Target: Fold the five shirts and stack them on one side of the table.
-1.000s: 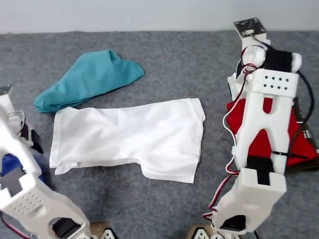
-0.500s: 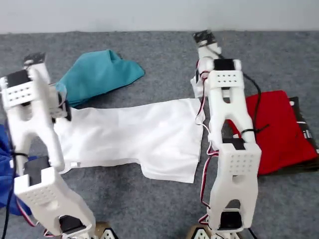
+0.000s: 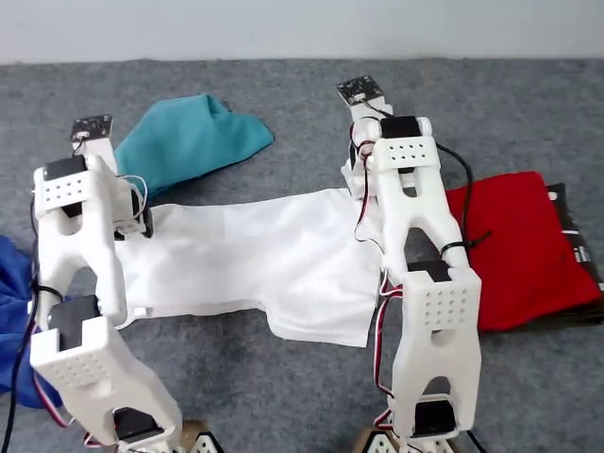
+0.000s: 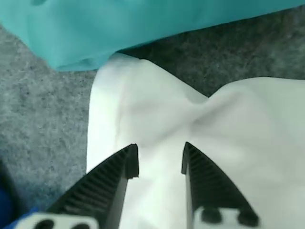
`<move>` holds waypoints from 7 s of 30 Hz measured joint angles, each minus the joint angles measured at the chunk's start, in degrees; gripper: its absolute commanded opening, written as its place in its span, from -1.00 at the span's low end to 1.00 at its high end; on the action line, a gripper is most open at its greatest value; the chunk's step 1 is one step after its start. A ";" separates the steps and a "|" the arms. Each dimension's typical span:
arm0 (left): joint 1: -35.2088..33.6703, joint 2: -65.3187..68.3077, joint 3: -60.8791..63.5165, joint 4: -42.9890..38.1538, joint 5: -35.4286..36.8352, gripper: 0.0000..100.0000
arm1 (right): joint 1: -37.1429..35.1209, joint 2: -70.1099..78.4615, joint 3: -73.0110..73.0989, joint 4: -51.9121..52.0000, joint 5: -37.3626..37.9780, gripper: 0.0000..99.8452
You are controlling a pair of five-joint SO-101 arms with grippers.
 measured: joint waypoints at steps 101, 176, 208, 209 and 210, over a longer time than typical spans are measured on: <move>-13.63 -31.47 8.26 22.77 -7.47 -0.68 | -0.70 -21.98 7.56 21.63 4.31 -0.70; -8.09 -75.43 39.47 21.98 -20.13 -0.68 | -22.07 -78.77 101.89 -9.85 20.84 -0.80; -8.09 -75.43 40.44 21.98 -20.13 -0.68 | -21.63 -79.47 110.95 -27.43 20.66 -0.98; -8.09 -75.43 40.44 21.98 -20.13 -0.68 | -21.36 -79.47 110.95 -27.52 20.66 -0.98; -8.09 -75.43 40.44 21.98 -20.13 -0.68 | -20.84 -79.82 110.95 -27.52 20.66 -0.98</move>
